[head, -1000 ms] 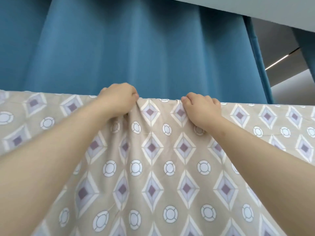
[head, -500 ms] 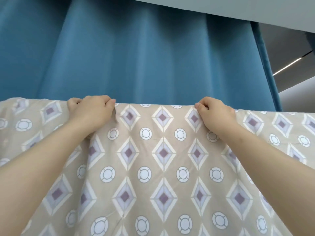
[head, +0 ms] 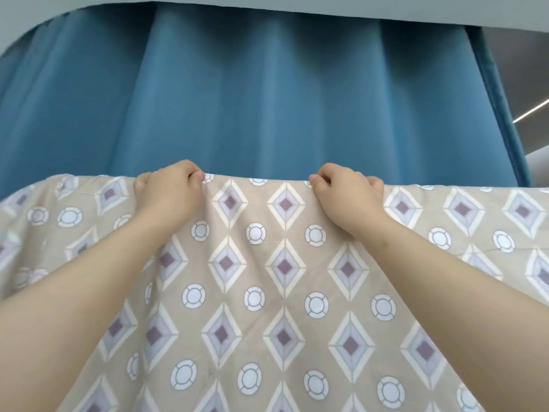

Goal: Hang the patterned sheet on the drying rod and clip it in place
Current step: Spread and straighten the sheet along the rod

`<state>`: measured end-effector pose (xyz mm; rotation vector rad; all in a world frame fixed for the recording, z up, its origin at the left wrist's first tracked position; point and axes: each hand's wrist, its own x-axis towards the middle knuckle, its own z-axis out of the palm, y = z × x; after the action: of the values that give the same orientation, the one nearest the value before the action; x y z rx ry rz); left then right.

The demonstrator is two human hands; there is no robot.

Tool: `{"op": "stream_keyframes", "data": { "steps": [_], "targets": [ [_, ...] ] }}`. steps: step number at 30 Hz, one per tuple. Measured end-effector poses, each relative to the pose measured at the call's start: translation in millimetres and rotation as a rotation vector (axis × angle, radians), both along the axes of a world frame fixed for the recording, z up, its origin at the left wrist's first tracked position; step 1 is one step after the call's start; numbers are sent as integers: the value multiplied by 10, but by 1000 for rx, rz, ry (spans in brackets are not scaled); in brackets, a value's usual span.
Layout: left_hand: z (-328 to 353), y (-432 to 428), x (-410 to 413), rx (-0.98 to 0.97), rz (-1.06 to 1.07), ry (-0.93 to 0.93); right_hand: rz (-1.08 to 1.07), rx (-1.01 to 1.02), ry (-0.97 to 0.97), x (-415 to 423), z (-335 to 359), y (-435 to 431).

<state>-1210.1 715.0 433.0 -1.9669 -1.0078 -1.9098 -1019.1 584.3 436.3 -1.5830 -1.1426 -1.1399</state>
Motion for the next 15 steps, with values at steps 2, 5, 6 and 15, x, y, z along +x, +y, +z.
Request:
{"op": "stream_keyframes", "data": {
  "steps": [2, 5, 6, 15],
  "targets": [
    [19, 15, 32, -56, -15, 48, -45, -25, -22, 42, -39, -7],
    [80, 96, -25, -141, 68, 79, -109, -91, -68, 133, -108, -80],
    [85, 138, -39, -157, 81, 75, -132, -100, -79, 177, -120, -111],
    [22, 137, 139, -110, 48, 149, -140, -168, -104, 5, -61, 59]
  ]
}}
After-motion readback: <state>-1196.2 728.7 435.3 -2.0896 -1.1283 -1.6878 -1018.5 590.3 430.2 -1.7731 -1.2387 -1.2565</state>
